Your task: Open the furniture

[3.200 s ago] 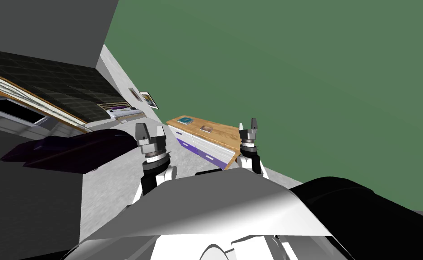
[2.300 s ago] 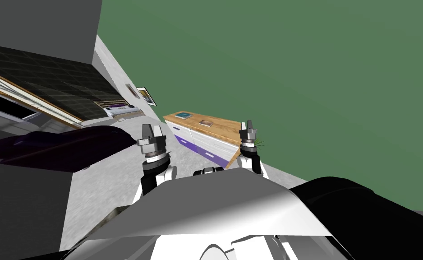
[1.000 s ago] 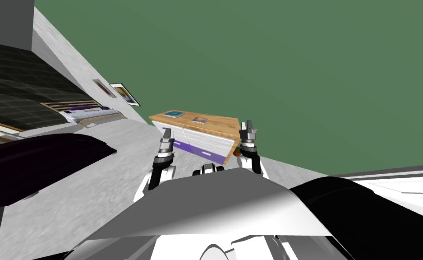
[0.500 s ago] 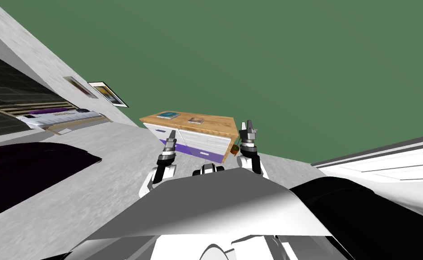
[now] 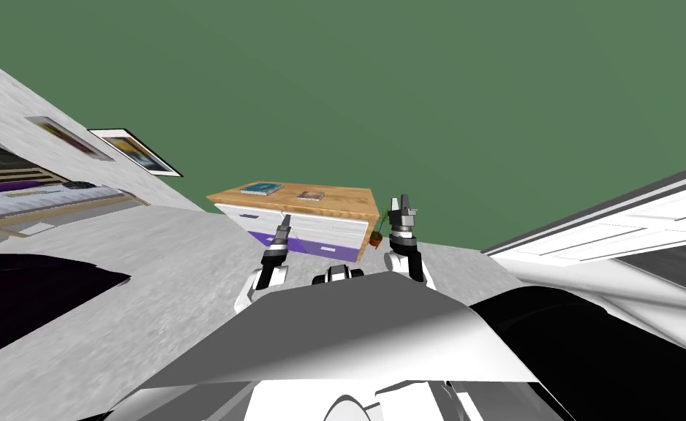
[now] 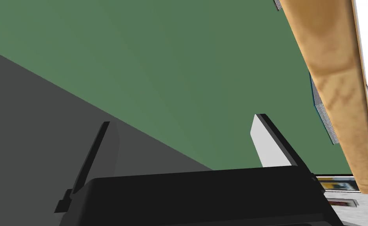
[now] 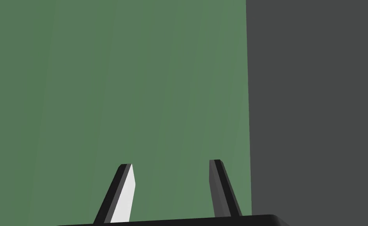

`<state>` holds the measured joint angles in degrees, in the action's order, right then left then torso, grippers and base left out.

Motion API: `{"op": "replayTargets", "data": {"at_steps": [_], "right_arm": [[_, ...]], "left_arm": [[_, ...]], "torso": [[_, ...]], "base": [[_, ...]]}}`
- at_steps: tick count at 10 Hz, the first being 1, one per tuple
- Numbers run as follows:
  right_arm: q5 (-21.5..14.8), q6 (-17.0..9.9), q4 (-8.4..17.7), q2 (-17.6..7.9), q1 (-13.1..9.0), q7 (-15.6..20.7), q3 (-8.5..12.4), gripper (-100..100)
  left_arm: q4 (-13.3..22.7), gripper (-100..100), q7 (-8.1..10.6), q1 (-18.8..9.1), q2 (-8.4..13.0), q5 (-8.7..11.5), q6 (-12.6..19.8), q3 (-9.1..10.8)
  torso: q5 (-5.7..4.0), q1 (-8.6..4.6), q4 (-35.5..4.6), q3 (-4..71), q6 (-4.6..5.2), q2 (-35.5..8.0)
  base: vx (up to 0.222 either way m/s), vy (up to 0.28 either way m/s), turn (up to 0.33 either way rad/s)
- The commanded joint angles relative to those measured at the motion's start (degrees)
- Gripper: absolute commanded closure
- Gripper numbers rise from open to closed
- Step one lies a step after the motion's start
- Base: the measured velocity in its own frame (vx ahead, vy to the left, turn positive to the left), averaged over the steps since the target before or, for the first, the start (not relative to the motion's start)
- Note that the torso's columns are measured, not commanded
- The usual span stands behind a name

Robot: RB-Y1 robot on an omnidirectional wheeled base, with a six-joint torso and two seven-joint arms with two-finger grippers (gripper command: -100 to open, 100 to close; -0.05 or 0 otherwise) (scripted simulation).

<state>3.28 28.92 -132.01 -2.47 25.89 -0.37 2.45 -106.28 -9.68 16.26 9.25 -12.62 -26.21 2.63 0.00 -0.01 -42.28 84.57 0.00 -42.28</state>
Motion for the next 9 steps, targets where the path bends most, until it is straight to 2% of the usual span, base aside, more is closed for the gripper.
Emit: {"op": "replayTargets", "data": {"at_steps": [1,2,9], "right_arm": [[0.0,0.0,0.0,0.0,0.0,0.0,0.0,0],[0.0,0.0,0.0,0.0,0.0,0.0,0.0,0],[0.0,0.0,0.0,0.0,0.0,0.0,0.0,0]], "left_arm": [[4.1,-100,0.00,-1.7,-0.3,-1.4,1.4,0.78],[4.3,-100,0.00,-1.7,-0.3,-1.4,1.4,0.78],[16.5,-100,-0.32,-6.3,-1.9,-5.4,5.2,2.58]], "torso": [[0.00,0.02,0.0,0.0,-0.01,0.0],[0.00,0.02,0.0,0.0,0.00,0.0],[0.00,0.02,0.0,0.0,-0.01,0.0]], "base": [[-0.020,0.007,-0.152],[-0.013,0.005,-0.052],[-0.016,0.004,-0.162]]}}
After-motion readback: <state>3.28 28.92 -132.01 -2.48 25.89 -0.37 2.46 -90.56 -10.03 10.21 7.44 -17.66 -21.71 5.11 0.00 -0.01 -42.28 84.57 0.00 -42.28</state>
